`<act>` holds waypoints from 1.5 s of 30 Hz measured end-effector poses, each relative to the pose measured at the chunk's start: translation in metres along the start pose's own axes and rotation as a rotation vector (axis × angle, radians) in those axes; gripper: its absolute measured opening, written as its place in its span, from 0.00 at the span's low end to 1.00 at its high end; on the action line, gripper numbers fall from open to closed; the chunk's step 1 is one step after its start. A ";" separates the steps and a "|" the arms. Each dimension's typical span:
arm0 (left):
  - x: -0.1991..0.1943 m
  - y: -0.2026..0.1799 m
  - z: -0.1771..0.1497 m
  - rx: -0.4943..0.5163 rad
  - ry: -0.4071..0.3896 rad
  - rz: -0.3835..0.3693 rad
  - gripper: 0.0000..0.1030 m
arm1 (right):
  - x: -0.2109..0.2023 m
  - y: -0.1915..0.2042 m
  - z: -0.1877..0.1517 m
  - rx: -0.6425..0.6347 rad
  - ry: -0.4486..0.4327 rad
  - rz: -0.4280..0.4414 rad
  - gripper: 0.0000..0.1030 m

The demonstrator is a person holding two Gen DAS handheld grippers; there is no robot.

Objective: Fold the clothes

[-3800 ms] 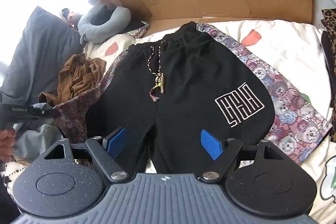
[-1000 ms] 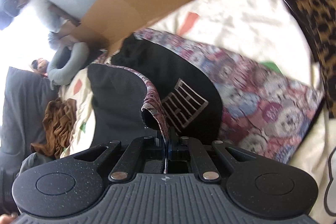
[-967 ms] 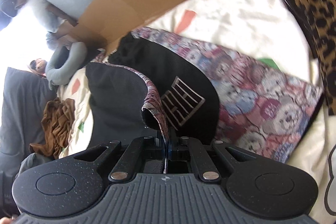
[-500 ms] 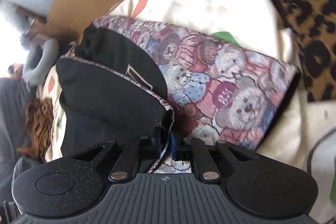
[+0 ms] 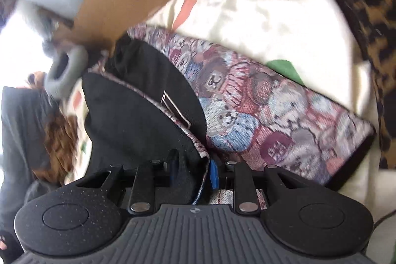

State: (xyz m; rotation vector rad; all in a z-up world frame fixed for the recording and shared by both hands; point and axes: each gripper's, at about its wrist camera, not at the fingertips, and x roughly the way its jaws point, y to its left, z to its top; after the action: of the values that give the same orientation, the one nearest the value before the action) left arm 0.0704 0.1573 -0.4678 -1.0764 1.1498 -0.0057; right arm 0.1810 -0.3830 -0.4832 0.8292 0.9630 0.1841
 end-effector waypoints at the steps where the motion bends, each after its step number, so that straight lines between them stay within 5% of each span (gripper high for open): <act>1: -0.001 0.004 -0.001 -0.010 -0.004 -0.014 0.41 | -0.001 -0.004 -0.003 0.014 -0.016 0.010 0.30; 5: 0.001 0.014 -0.003 -0.036 -0.010 -0.058 0.38 | 0.000 -0.010 -0.005 0.056 -0.054 0.041 0.30; 7: 0.003 0.016 -0.003 -0.044 -0.010 -0.067 0.25 | 0.001 -0.008 -0.006 0.015 -0.053 0.036 0.29; 9: 0.006 0.017 -0.003 -0.059 -0.002 -0.067 0.07 | 0.001 -0.006 -0.006 -0.002 -0.056 0.035 0.01; 10: 0.007 0.017 -0.004 -0.074 0.003 -0.074 0.05 | 0.000 -0.005 -0.006 -0.003 -0.052 0.037 0.01; 23: -0.034 -0.027 -0.018 -0.057 0.002 -0.128 0.03 | -0.049 0.023 0.004 -0.005 -0.151 0.101 0.00; 29: -0.018 -0.056 -0.029 -0.052 0.027 -0.179 0.03 | -0.065 0.026 0.011 -0.008 -0.172 0.083 0.00; 45: 0.029 -0.063 -0.059 -0.050 0.127 -0.167 0.03 | -0.094 -0.025 0.019 0.085 -0.218 -0.022 0.00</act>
State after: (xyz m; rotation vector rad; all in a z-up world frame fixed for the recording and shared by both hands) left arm 0.0722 0.0692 -0.4453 -1.2280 1.1756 -0.1797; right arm 0.1360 -0.4561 -0.4338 0.8966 0.7786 0.0327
